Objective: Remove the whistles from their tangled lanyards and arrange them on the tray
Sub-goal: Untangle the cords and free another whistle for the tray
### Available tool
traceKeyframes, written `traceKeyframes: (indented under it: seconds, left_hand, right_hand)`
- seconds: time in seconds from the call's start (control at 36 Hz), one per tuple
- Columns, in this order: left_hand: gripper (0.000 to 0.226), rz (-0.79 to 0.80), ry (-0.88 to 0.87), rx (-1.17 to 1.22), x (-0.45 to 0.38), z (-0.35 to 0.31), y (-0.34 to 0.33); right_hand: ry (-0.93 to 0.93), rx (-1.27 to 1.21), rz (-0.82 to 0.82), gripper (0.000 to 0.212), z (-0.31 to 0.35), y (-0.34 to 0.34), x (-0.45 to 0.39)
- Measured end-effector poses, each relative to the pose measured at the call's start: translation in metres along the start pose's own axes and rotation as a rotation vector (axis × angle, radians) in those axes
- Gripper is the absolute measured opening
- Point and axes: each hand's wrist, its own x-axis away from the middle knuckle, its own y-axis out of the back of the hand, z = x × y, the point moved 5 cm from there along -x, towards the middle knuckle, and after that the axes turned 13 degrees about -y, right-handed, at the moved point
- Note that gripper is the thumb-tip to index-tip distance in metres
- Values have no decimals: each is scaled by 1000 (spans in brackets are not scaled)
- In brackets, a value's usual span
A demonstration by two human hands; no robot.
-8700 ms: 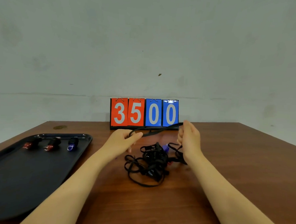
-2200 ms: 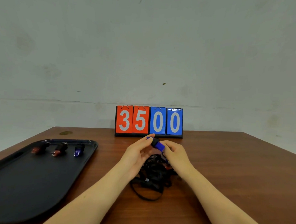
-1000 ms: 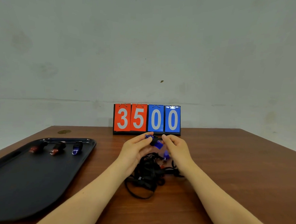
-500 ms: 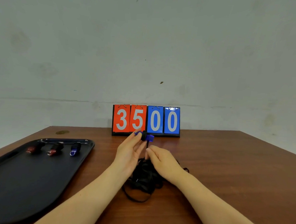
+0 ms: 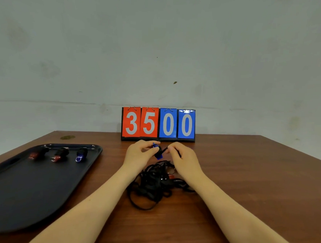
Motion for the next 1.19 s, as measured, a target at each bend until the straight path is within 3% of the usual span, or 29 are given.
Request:
traceKeyframes:
  seconds: [0.28,0.44,0.69,0.78,0.92,1.08,1.19]
  left_hand:
    - [20,111,1,141,4,-15,-9]
    - [18,28,173,648,11,-19,-10]
    - [17,-110,330,997,11,-13,-16]
    - [17,-174,378,1103,15,-13,-19]
    - [18,-278,448,1151,17,-6,-23]
    - [16,-394,462,1022,19,4,-18]
    - [18,-390,408,860,17,2,-16]
  right_hand:
    - [-173,-207,-22,14,-12,7,-5]
    - [-285,-366,19,19,-13,8,-6]
    - [-346,-534,183,23,-10,-1,-3]
    - [-299,-453,178,28,-11,-4,-2]
    - [-69,-128,101,26,-6,-10,0]
    - [86,218,102,29,1,-19,1]
    - [122,311,73,21,3,-16,0]
